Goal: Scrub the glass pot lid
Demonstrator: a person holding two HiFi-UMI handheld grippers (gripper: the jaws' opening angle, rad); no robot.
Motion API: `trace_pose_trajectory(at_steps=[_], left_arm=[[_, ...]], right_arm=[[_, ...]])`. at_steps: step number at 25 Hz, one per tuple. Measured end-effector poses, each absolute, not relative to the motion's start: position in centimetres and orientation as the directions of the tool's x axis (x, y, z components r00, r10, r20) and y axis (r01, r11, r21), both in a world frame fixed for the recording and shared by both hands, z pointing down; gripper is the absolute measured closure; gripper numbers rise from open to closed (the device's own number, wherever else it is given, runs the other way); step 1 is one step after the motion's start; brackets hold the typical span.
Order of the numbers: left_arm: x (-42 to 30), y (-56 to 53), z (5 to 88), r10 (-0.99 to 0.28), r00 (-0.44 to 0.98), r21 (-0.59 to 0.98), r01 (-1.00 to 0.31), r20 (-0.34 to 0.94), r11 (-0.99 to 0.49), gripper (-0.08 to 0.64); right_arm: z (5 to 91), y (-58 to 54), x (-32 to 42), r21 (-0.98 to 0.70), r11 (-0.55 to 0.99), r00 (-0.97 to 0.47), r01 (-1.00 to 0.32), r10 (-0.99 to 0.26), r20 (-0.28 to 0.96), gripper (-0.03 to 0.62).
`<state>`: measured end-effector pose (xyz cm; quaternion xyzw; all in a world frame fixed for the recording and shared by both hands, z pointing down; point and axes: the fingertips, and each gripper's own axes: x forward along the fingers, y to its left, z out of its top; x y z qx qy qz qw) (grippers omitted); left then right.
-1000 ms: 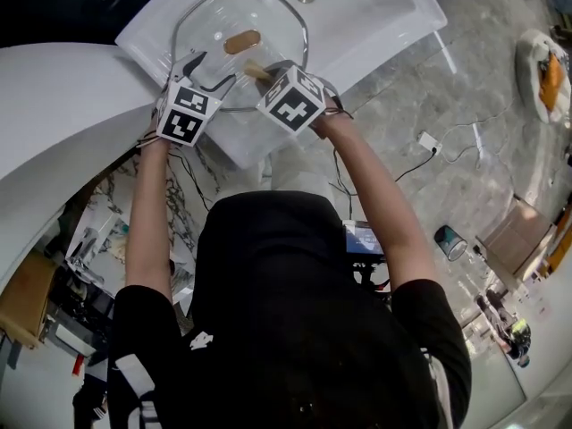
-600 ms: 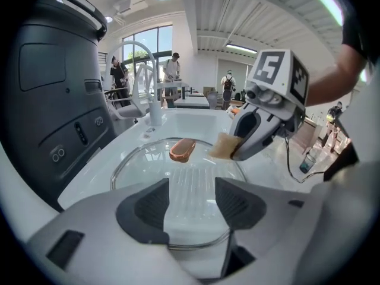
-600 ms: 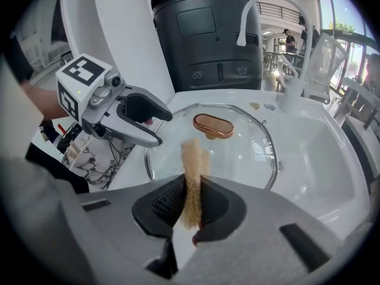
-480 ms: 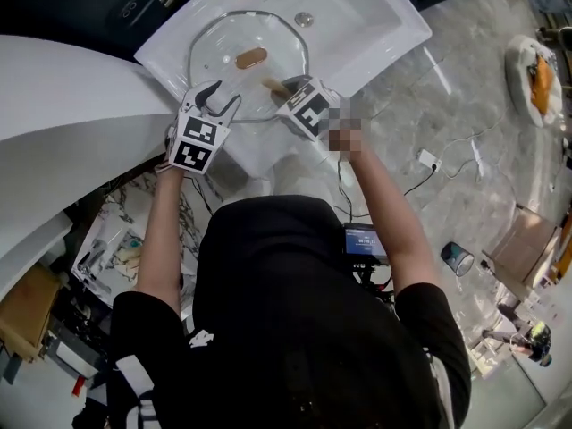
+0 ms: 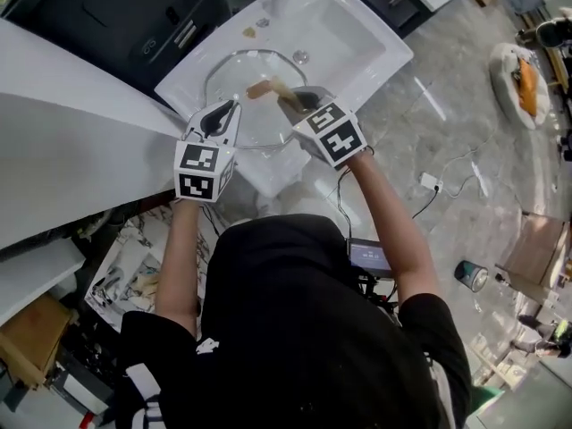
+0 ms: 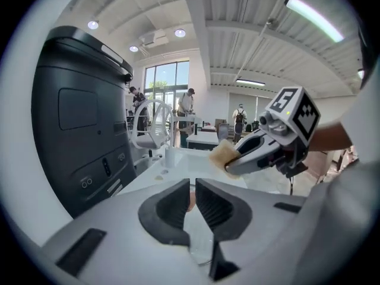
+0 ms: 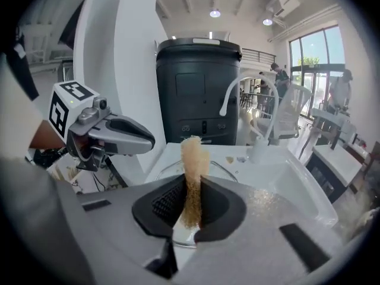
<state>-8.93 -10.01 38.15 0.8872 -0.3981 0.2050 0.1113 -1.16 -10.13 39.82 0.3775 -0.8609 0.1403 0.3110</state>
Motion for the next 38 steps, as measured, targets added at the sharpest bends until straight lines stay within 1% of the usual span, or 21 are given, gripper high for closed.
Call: trace_pose_trajectory(at_steps=[11,16,20,28,33,38], left_arm=[[-10.4,-9.2,27.0,-0.716,0.668,0.03,-0.735,0.2,-0.677,0.541],[-9.7,-8.5,23.5,-0.693,0.71,0.023,-0.701,0.125,-0.713,0.541],[-9.5,-8.3,20.8,-0.689,0.723,0.013,-0.69,0.06,-0.723,0.541],[-8.6,-7.0,16.5,-0.703,0.711,-0.012,-0.703,-0.019,-0.711,0.541],[-7.8,-4.5,14.7,-0.727,0.686,-0.05,-0.728,-0.029,-0.684,0.541],[-6.9,-1.7,13.0,-0.753,0.656,-0.076,-0.754,-0.047,-0.653,0.541]], right_arm=[[29.1,-9.3,-3.7,0.071,0.598,-0.527,-0.799,-0.751,0.398,0.575],[25.0,-8.7,-3.8,0.071,0.572,-0.526,-0.817,-0.791,0.311,0.575],[22.0,-8.6,-3.2,0.097,0.534,-0.499,-0.84,-0.83,0.249,0.575],[18.2,-6.5,-1.8,0.119,0.53,-0.506,-0.839,-0.842,0.185,0.575],[16.6,-4.1,-1.3,0.152,0.539,-0.519,-0.828,-0.841,0.153,0.575],[15.0,-1.5,-0.5,0.134,0.56,-0.547,-0.818,-0.828,0.118,0.575]])
